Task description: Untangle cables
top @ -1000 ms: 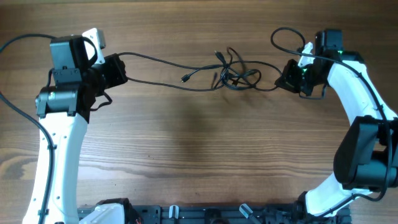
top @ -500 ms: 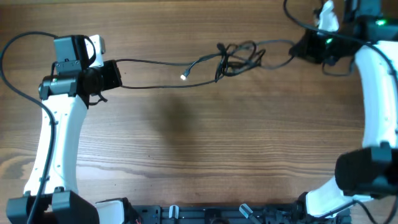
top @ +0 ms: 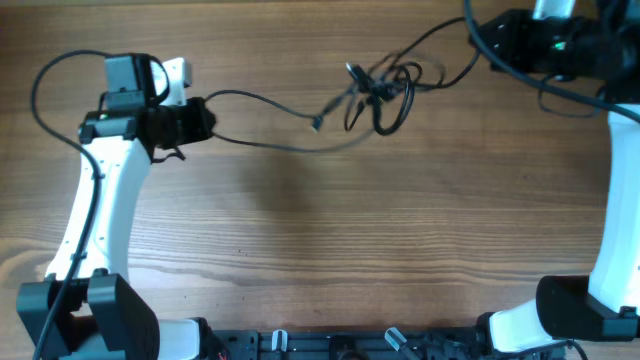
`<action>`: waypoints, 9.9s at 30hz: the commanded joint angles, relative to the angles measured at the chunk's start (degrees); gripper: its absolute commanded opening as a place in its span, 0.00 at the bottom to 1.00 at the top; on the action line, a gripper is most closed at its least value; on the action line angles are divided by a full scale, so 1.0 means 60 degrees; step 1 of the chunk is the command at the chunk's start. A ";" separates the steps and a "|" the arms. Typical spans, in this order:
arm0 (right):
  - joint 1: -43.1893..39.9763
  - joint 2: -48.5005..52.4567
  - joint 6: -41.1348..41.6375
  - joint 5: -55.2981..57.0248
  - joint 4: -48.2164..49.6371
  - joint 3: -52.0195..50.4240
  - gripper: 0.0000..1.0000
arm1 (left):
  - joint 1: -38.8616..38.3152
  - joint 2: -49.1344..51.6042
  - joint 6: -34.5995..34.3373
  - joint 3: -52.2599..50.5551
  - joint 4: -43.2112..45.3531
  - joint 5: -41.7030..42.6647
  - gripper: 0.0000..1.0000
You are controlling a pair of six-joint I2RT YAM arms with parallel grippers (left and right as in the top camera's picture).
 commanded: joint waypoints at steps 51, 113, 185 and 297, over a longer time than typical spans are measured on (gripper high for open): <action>-0.0681 0.1647 0.0448 0.1927 -0.0499 0.0193 1.00 | -0.7934 0.3683 -0.3129 0.0189 0.5147 -0.2273 0.26; 0.2867 0.3089 0.5552 -0.1789 0.5045 -0.4747 0.84 | -0.3730 -0.1297 -0.6131 0.0477 0.5854 0.3676 0.04; 0.2244 0.1147 0.1803 0.1931 0.2674 -0.3490 0.89 | -0.5158 0.3067 -0.2623 0.0474 0.1574 0.1096 0.59; 0.2189 0.1388 0.1355 0.0466 0.3810 -0.4513 0.04 | -0.1188 -0.0047 -1.0874 0.1599 1.1023 1.0502 0.52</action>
